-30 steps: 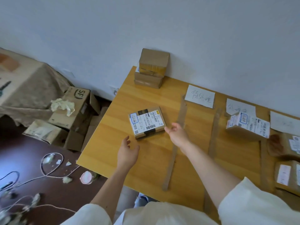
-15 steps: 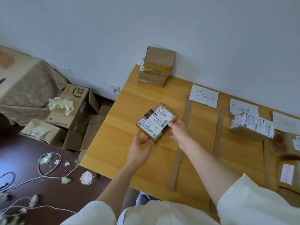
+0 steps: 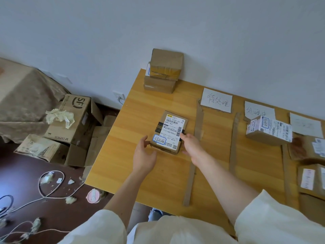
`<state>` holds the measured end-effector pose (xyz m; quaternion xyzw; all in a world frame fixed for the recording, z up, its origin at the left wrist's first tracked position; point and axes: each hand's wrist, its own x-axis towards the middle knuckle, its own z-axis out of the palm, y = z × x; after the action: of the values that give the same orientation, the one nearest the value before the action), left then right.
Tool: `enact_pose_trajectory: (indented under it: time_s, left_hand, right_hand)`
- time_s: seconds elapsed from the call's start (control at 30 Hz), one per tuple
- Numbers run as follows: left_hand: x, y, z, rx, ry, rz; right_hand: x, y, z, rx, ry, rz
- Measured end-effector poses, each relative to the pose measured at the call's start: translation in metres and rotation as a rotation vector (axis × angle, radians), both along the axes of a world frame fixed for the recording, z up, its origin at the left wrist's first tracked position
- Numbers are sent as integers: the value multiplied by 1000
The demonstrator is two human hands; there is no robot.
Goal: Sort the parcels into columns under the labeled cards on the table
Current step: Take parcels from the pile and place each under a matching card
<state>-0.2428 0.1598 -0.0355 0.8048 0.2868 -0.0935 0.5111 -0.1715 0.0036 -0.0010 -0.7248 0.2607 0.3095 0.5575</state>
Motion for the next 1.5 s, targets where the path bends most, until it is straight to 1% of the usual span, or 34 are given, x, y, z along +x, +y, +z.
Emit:
enact_pose_trajectory:
  time_s: [0.27, 0.47, 0.7, 1.0, 1.1, 1.3, 1.5]
  left_hand:
    - [-12, -4, -5, -26, 18, -23]
    - [-14, -5, -11, -31, 30, -65]
    - [-21, -3, -17, -47, 106, -29]
    - [-16, -28, -10, -14, 124, -90]
    - [-12, -39, -8, 26, 134, -137]
    - [-2, -57, -7, 119, 164, -258]
    - [8, -67, -10, 146, 197, -307]
  right_hand:
    - [-2, -7, -17, -26, -2, 10]
    - [-11, -8, -17, -23, 91, 74]
    - [-17, -14, -17, 69, 91, 6]
    - [-26, -58, 3, 207, -29, -144]
    - [-26, -86, 9, 182, -61, -196]
    - [-2, -140, 13, 55, -75, -346]
    - [29, -161, 11, -23, -65, -360]
